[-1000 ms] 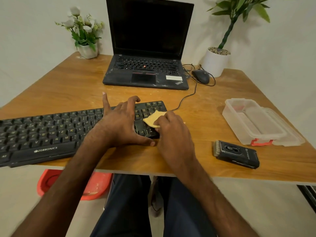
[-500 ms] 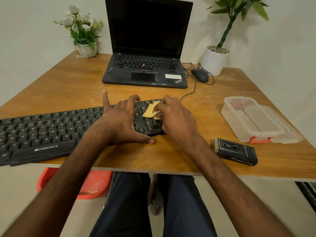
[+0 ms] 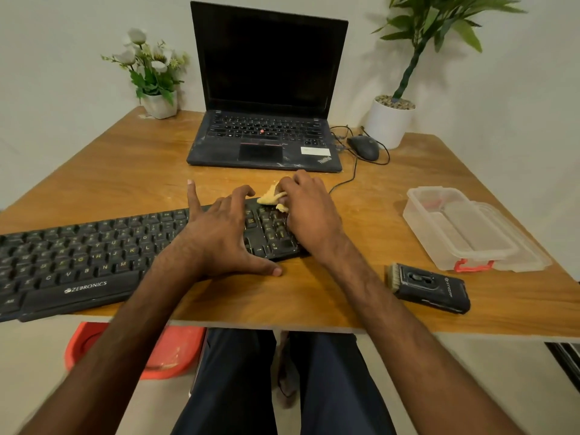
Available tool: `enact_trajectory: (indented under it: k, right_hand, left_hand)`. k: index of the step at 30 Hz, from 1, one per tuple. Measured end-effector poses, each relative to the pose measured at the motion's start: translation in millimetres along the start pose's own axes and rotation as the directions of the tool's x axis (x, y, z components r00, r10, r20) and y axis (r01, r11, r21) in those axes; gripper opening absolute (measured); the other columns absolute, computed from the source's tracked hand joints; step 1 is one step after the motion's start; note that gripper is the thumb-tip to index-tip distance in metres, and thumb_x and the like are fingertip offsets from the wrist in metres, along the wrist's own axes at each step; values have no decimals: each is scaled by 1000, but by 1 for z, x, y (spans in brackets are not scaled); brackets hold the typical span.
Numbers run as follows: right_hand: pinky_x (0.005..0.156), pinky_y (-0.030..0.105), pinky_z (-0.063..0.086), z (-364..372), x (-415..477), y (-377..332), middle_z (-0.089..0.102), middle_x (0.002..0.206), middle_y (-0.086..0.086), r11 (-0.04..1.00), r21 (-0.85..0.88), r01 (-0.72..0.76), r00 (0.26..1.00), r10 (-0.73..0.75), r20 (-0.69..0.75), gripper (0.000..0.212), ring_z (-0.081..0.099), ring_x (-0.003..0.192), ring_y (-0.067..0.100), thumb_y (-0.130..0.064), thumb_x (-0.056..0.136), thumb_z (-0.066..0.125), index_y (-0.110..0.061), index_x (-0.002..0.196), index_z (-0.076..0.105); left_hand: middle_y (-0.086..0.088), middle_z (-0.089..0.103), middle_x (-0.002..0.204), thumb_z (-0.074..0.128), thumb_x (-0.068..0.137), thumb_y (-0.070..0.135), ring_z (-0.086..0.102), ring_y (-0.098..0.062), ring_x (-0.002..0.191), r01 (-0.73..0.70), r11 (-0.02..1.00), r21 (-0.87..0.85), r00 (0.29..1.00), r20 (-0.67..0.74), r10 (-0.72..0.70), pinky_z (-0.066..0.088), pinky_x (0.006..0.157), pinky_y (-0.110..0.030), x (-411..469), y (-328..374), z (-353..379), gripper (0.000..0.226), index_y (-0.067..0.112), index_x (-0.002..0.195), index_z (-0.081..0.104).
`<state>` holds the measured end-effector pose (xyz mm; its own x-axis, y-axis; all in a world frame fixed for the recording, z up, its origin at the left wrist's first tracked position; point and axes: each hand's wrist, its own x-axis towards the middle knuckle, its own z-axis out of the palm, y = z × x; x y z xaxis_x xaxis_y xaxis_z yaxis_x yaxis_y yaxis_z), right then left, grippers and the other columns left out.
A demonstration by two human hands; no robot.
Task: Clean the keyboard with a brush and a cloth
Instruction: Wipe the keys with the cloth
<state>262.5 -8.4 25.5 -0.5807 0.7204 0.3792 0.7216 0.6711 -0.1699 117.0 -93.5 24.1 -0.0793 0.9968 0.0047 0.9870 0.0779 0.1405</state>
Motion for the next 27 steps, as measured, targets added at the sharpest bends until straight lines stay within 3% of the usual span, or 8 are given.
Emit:
enact_trajectory:
  k: [3,6,8,11,14,19,24,27]
  right_hand:
    - [86,29,46,0,-10,-4,50,124,2,1000,-20,8,1000,-8,8,33,49,107,18,-14,93,60,-18,126,56]
    - [70,12,36,-26,-12,9,61,112,-4,928,351,-128,992,119,47,21,51,94,5,-18,93,64,-19,114,67]
    - [67,5,31,-39,-7,21,63,108,-5,874,463,-149,979,195,-51,19,51,92,2,-20,93,64,-19,111,69]
    - [80,7,37,-33,-1,21,57,111,-4,956,285,-71,978,122,-167,22,49,98,5,-18,93,64,-19,115,66]
    - [91,24,41,-2,-6,17,52,119,0,996,84,5,1000,-7,19,29,49,109,15,-17,94,62,-18,123,61]
    - [82,23,35,4,1,12,55,109,0,989,101,112,993,-116,35,22,48,103,15,-15,92,64,-18,114,67]
    - [89,38,47,10,22,-1,54,110,0,998,48,30,1000,-29,-8,25,48,105,18,-18,92,64,-23,116,67]
    - [89,37,47,12,12,-10,55,111,2,981,43,191,980,-192,41,26,49,103,18,-12,92,61,-19,117,67]
  left_hand:
    - [-6,43,153,53,48,99,35,-21,146,9,1000,-4,1000,8,-9,-25,111,-66,0,0,2,141,19,151,1]
    - [-5,42,154,54,48,98,34,-22,147,13,1000,-23,1000,12,-13,-26,110,-66,1,0,2,140,20,151,1]
    - [-5,42,154,55,47,98,34,-22,147,16,1000,-25,1000,26,-15,-27,110,-66,2,0,1,141,21,151,1]
    - [-4,41,155,52,45,99,33,-21,147,20,1000,-24,999,35,-19,-27,110,-66,3,1,0,142,21,151,1]
    - [-4,41,155,51,46,99,33,-21,147,17,1000,-8,999,31,-16,-25,111,-66,1,1,0,143,18,152,0]
    - [-5,41,155,56,53,96,34,-22,147,-2,1000,16,1000,25,1,-23,112,-66,1,3,0,138,18,152,-1]
    - [-6,40,156,56,51,97,34,-22,147,1,1000,3,1000,16,-2,-24,112,-65,0,2,-1,143,17,152,-4]
    - [-7,39,157,56,51,98,33,-23,148,3,1000,23,1000,9,-3,-23,112,-66,1,0,1,146,15,153,-7]
